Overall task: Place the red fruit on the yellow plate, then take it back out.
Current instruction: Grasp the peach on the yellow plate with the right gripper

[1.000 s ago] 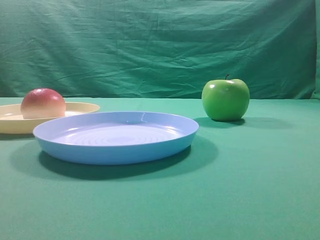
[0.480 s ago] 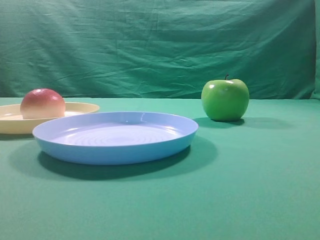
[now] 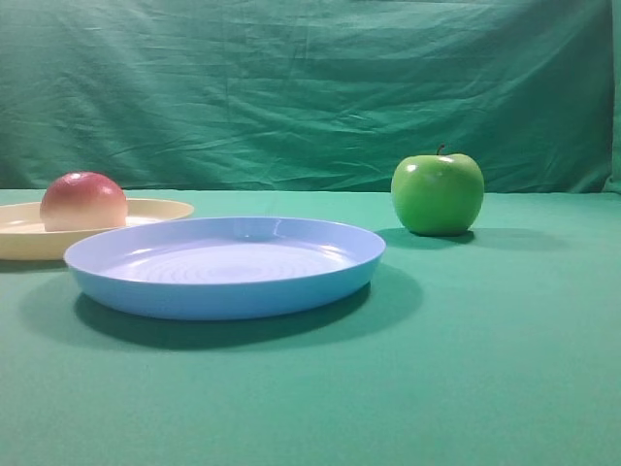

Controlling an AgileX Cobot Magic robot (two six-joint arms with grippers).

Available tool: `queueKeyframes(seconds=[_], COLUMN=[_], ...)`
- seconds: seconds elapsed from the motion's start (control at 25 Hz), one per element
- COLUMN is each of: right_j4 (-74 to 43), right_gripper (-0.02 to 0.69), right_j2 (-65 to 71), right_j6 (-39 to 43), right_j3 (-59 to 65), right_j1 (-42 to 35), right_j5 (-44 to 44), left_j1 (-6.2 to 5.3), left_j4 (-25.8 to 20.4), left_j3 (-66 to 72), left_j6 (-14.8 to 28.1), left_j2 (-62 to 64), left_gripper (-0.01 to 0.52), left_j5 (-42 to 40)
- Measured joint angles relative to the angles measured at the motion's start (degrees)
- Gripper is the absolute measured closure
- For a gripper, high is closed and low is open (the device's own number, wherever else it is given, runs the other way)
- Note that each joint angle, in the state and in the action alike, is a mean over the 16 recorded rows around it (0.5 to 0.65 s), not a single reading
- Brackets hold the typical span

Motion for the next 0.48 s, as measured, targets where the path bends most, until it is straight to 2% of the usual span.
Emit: queueKeyframes(seconds=[0.48], right_j4=[0.1], right_gripper=[0.665], right_j2=[-15.4], right_j6=[-0.9], right_j3=[24.9], right_j1=[-4.8], right_j5=[-14.5], left_j1=[0.0], left_j4=[0.0], left_j3=[0.0], left_j6=[0.0], left_j2=[0.0], left_gripper=[0.514], left_j5=[0.0])
